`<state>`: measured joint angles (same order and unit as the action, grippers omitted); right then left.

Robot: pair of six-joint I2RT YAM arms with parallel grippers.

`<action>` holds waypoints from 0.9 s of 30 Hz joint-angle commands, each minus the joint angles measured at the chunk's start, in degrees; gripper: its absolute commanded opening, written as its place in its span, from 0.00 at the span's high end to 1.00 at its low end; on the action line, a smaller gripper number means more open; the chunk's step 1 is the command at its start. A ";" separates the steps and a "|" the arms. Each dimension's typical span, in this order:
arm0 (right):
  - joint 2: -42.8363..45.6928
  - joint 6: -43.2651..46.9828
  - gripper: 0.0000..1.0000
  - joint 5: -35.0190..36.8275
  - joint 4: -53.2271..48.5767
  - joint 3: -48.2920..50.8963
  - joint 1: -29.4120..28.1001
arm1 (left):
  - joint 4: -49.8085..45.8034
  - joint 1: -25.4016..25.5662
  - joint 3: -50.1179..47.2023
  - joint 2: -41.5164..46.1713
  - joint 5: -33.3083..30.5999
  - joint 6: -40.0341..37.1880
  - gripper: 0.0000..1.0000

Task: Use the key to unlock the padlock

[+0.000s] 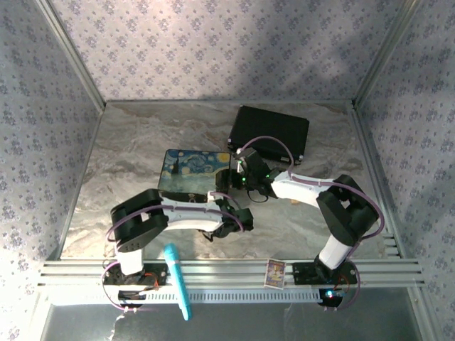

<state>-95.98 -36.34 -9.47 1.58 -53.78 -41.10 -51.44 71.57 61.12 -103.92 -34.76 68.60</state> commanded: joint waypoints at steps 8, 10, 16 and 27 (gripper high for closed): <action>5.77 7.52 0.01 6.40 -17.67 -1.26 0.04 | 1.58 1.15 -3.66 20.62 -3.12 -2.88 0.00; 8.09 9.16 0.01 9.26 -19.88 -3.02 -0.18 | 4.50 -0.24 -6.03 26.49 -1.79 -4.85 0.00; 14.76 10.55 0.01 11.95 -23.78 -5.26 -1.45 | 9.79 -8.54 -13.82 41.96 5.06 -8.55 0.00; 17.66 0.00 0.03 20.39 -20.85 -1.14 -22.86 | 13.30 -24.72 -27.63 67.78 20.04 -9.77 0.00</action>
<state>-75.50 -31.77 7.20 -19.38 -55.79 -61.01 -39.59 49.93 35.11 -39.55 -20.23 59.96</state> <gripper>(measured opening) 0.970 0.998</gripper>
